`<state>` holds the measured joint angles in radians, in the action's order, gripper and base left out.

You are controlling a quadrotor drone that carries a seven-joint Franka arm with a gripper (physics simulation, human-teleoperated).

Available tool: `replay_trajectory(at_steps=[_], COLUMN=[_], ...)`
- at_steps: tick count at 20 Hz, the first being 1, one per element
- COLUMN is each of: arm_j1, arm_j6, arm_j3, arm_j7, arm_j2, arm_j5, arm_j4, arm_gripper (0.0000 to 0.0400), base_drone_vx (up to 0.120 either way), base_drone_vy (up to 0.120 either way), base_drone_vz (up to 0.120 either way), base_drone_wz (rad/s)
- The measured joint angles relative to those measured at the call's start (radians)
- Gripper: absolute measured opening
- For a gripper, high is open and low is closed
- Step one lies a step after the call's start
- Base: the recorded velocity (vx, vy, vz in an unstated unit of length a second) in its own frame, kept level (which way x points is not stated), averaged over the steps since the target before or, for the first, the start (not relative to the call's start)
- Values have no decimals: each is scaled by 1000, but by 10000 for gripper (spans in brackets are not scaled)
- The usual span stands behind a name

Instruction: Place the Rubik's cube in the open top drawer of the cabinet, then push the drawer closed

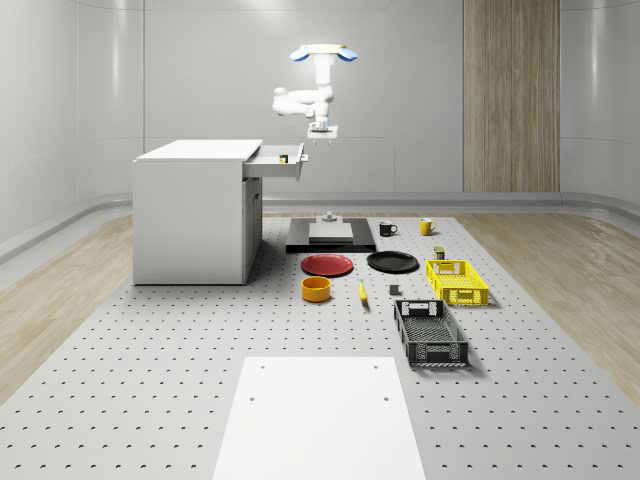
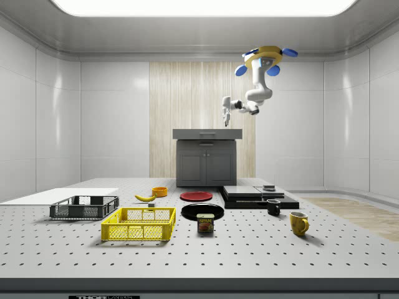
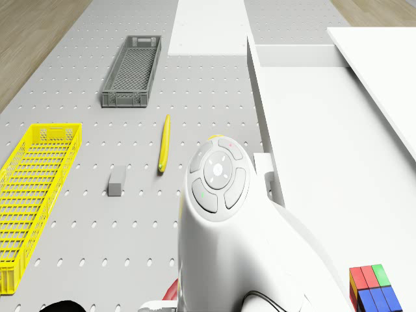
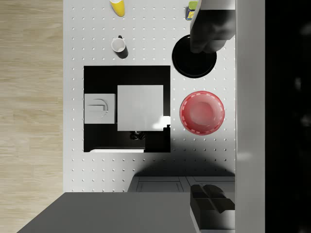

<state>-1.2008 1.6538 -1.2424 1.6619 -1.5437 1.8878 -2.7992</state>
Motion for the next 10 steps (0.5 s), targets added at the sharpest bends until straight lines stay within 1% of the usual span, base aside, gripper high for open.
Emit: replay_trajectory(at_steps=[2, 3, 6, 7, 8, 9, 10], arm_j1=[0, 0, 0, -8, -66, -174, -283], arm_j6=[0, -1, -1, -23, -104, -229, -359], arm_j3=[0, 0, 0, -9, -31, -47, -50], arm_j7=[0, 0, 0, 6, 73, 194, 314], arm_j2=[0, 1, 1, -21, -75, -115, -142], arm_j5=[0, 0, 0, 18, 66, 93, 91], arm_j4=[0, 0, 0, -2, -20, -19, 3], arm_gripper=[400, 400, 400, 400, 400, 400, 400], base_drone_vx=[0, 0, 0, 0, 0, 0, 0], base_drone_vy=[0, 40, 120, 40, 0, 0, 0], base_drone_vz=[-120, -120, -120, -120, -120, 0, 0], base_drone_wz=[0, 0, 0, 0, 0, 0, 0])
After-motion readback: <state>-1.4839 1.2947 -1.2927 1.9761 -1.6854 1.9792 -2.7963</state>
